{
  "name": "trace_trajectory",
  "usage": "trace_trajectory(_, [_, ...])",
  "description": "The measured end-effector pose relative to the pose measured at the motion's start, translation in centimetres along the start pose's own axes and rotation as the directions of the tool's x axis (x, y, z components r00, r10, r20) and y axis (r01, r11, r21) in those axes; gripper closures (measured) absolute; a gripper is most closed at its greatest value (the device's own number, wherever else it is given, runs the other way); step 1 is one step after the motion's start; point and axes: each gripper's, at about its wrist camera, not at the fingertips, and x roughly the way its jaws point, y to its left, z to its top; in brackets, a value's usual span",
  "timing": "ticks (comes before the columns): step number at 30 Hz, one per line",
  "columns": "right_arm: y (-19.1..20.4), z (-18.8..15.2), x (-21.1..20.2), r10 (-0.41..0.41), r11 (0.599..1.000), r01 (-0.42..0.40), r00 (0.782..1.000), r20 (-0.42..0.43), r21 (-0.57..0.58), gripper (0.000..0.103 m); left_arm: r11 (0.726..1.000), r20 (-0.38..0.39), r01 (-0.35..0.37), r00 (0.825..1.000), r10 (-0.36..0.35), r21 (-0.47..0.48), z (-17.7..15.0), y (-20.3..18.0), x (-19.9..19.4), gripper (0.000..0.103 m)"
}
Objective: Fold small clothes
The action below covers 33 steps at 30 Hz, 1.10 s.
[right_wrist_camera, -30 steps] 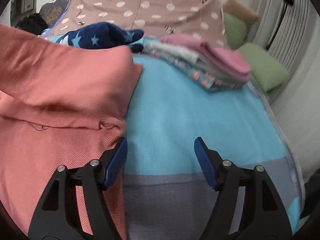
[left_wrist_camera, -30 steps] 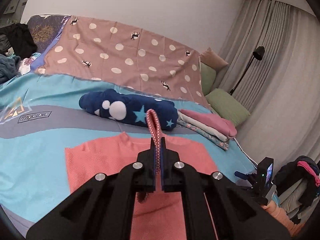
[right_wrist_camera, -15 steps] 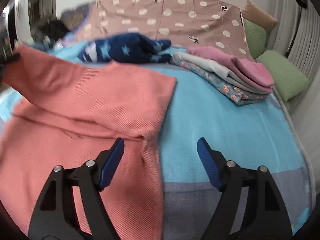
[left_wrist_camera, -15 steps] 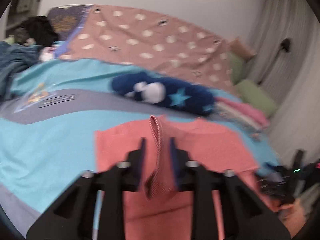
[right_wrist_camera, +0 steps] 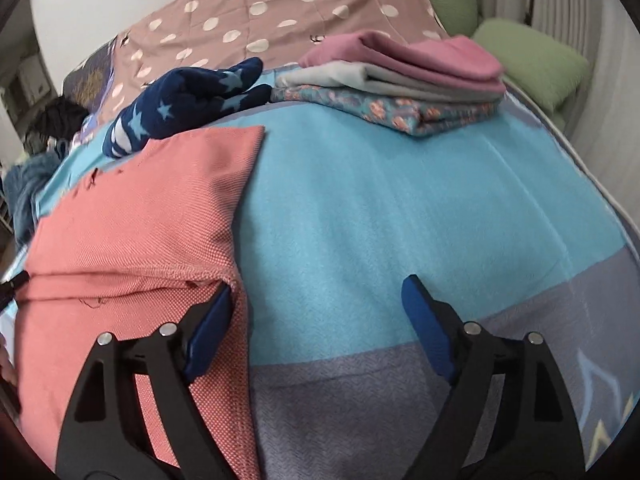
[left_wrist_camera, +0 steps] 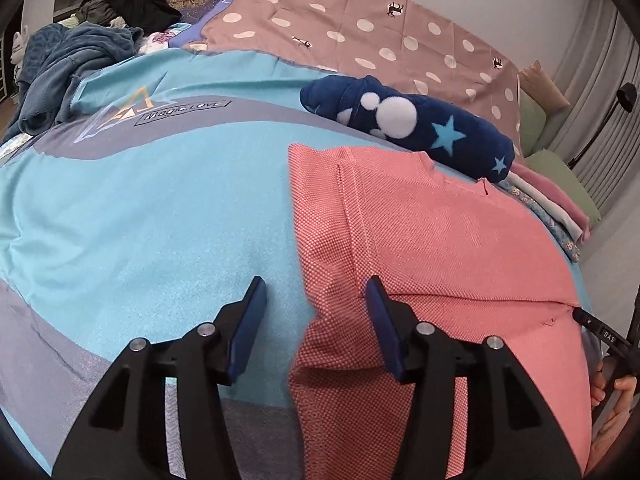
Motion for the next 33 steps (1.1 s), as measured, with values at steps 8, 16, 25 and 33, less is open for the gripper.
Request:
trace_trajectory(8, [3.6, -0.4, -0.9, -0.057, 0.984, 0.065, 0.997, 0.054, -0.164, 0.019, 0.999, -0.011, -0.005, 1.0, 0.005, 0.035, 0.0, -1.0, 0.3, 0.039])
trace_trajectory(16, [0.0, 0.5, 1.1, -0.068, 0.998, 0.068, 0.997, -0.029, -0.009, 0.015, 0.999, -0.012, -0.021, 1.0, 0.021, 0.029, -0.3, -0.8, 0.2, 0.039])
trace_trajectory(25, [0.0, 0.8, -2.3, 0.171, 0.984, -0.17, 0.985, 0.016, -0.053, 0.014, 1.0, -0.007, -0.001, 1.0, 0.001, 0.01, -0.3, -0.4, 0.1, 0.039])
trace_trajectory(33, [0.0, 9.5, 3.5, 0.319, 0.947, -0.316, 0.946, -0.055, 0.061, 0.025, 0.995, 0.021, 0.078, 0.997, -0.077, -0.067, 3.2, 0.6, 0.4, 0.039])
